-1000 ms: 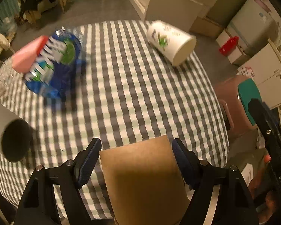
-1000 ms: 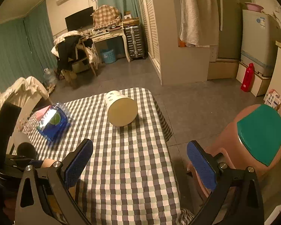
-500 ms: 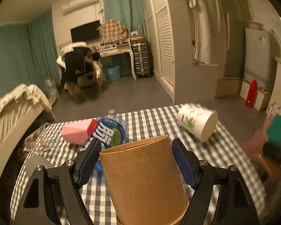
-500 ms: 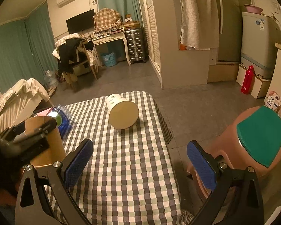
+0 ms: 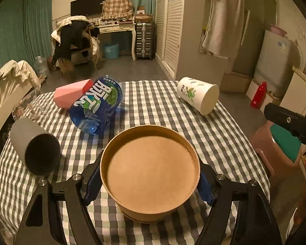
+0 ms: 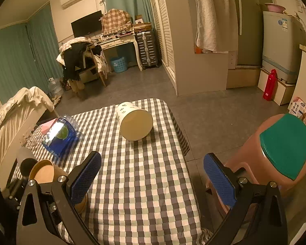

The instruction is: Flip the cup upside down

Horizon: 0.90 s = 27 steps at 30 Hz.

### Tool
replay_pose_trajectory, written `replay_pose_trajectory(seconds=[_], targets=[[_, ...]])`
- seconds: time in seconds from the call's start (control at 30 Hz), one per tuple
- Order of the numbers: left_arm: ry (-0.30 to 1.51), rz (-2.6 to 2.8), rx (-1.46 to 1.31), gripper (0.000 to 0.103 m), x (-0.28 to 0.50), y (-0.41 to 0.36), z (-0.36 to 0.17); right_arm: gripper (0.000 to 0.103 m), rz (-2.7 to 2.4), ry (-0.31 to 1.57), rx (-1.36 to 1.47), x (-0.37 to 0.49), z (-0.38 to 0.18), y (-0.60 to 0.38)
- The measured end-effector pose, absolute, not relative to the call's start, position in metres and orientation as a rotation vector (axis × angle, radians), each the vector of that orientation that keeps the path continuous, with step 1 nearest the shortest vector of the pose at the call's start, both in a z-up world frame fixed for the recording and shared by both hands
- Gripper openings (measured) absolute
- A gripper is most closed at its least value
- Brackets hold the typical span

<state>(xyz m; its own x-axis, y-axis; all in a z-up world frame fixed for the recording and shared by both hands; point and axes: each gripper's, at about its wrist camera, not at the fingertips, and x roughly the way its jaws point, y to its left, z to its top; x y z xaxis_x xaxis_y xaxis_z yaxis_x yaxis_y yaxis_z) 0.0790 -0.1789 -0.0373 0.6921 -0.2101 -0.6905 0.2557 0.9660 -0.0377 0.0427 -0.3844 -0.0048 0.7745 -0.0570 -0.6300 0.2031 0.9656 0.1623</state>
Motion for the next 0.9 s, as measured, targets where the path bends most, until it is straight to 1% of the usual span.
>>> replay_pose_trajectory(seconds=[0.07, 0.23, 0.37, 0.47, 0.63, 0.77, 0.83, 0.9], targets=[[0.759, -0.257, 0.06, 0.078, 0.08, -0.181, -0.035, 0.101, -0.141, 0.671, 0.226, 0.042, -0.005, -0.385], [0.659, -0.252, 0.077, 0.078, 0.088, -0.19, -0.022, 0.101, -0.154, 0.674, 0.232, 0.041, -0.006, -0.39], [0.632, -0.232, 0.066, 0.078, 0.109, -0.196, -0.028, 0.101, -0.15, 0.673, 0.237, 0.042, -0.006, -0.39], [0.654, -0.221, 0.05, 0.078, 0.121, -0.196, -0.04, 0.101, -0.143, 0.677, 0.232, 0.043, -0.007, -0.389], [0.643, -0.231, 0.037, 0.078, 0.123, -0.194, -0.049, 0.101, -0.14, 0.682, 0.226, 0.044, -0.01, -0.388], [0.657, -0.237, 0.021, 0.083, 0.125, -0.191, -0.049, 0.101, -0.142, 0.681, 0.219, 0.044, -0.01, -0.387], [0.658, -0.23, 0.016, 0.091, 0.124, -0.189, -0.044, 0.101, -0.142, 0.676, 0.216, 0.043, -0.009, -0.387], [0.639, -0.227, 0.006, 0.091, 0.119, -0.186, -0.037, 0.101, -0.143, 0.669, 0.214, 0.041, -0.007, -0.387]])
